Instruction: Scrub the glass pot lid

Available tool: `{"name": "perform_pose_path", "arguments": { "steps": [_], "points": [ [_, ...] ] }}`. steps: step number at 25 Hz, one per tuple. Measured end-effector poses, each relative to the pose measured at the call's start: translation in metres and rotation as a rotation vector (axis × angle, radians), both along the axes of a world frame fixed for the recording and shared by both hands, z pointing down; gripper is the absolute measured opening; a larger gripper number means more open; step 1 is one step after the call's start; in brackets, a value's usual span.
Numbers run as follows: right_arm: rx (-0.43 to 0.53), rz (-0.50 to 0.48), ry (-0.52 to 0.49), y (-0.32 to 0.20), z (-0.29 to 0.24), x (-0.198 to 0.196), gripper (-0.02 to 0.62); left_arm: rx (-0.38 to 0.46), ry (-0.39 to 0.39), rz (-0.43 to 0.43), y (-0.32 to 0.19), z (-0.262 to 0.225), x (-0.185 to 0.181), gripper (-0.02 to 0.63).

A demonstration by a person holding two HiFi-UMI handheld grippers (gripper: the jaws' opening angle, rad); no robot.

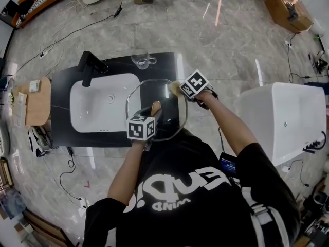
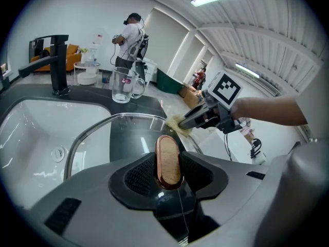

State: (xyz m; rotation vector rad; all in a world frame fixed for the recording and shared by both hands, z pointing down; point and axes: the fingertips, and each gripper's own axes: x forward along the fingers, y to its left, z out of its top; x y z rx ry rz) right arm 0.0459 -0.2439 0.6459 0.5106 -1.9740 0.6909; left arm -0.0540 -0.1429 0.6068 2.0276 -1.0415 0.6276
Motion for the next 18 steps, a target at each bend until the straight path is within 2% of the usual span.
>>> {"name": "perform_pose_path", "arguments": {
  "steps": [18],
  "points": [
    [0.102,-0.154,0.058,-0.039,-0.008,-0.071,0.048,0.002,0.009,0.014,-0.002,-0.001,0.002,0.175]
  ]
}}
